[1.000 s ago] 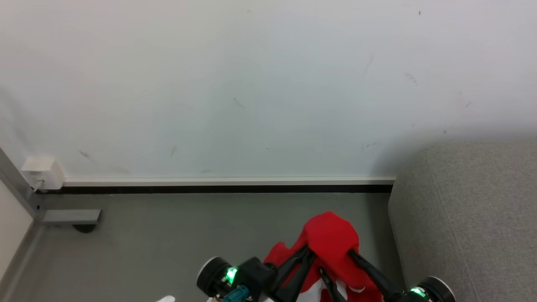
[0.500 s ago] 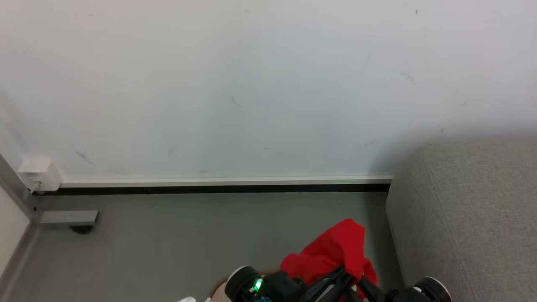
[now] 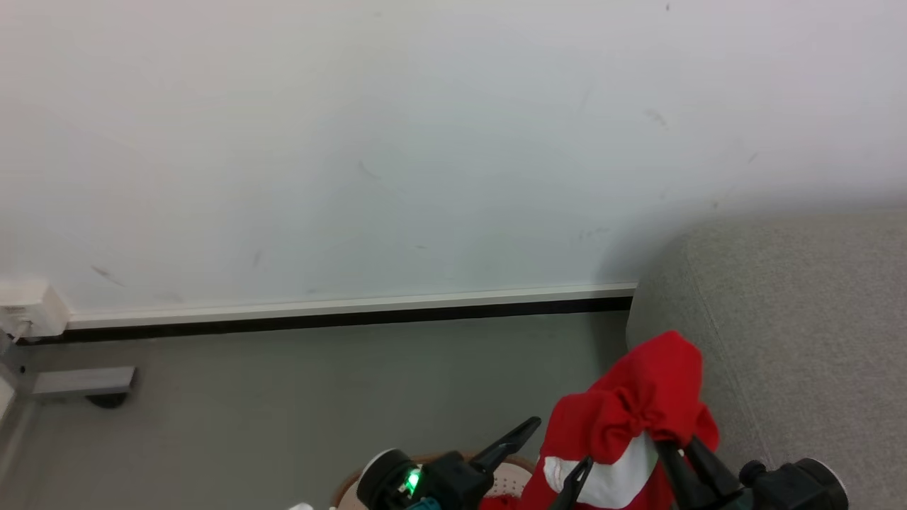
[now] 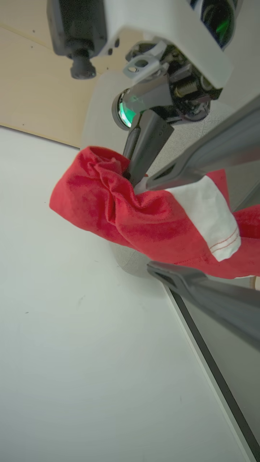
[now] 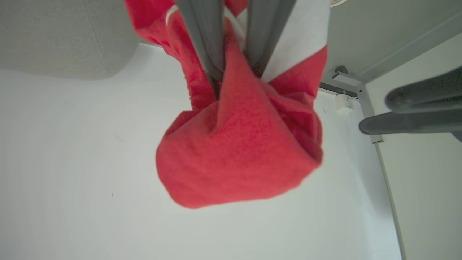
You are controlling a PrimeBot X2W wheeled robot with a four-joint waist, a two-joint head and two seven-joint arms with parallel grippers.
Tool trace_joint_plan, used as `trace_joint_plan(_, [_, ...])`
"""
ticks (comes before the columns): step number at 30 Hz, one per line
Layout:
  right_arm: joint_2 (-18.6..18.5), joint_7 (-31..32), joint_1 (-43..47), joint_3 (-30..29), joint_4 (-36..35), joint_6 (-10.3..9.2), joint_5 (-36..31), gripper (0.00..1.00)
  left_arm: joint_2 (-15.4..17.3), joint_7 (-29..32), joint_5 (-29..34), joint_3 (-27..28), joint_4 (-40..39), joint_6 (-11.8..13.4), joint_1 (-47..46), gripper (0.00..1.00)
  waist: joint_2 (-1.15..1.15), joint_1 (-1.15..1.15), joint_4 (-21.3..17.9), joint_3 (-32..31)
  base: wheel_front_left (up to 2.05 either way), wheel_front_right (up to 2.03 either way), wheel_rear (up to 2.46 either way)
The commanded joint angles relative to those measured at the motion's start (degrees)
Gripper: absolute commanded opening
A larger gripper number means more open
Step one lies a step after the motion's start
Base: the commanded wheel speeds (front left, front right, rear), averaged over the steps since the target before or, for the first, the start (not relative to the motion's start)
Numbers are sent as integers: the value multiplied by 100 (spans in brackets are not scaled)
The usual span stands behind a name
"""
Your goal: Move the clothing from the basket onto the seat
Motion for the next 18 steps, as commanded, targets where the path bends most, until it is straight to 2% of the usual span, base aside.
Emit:
trace_joint_plan(1, [-60,3,72,-83,-59,-18,-30,0,14,-66,82,5,14,9,49,100,0,0,-110,41,0,0,0])
trace_joint_plan(12, [-369,3,321,-1007,-410,-18,-101,0,-58,-439,102,-47,488,19,-97,100,0,0,-1064,203,0,0,0])
trace_joint_plan(18, [-420,3,453,-1247,-506,-18,-112,0,-155,-587,66,-118,772,-29,-182,100,0,0,-1562,254,0,0,0])
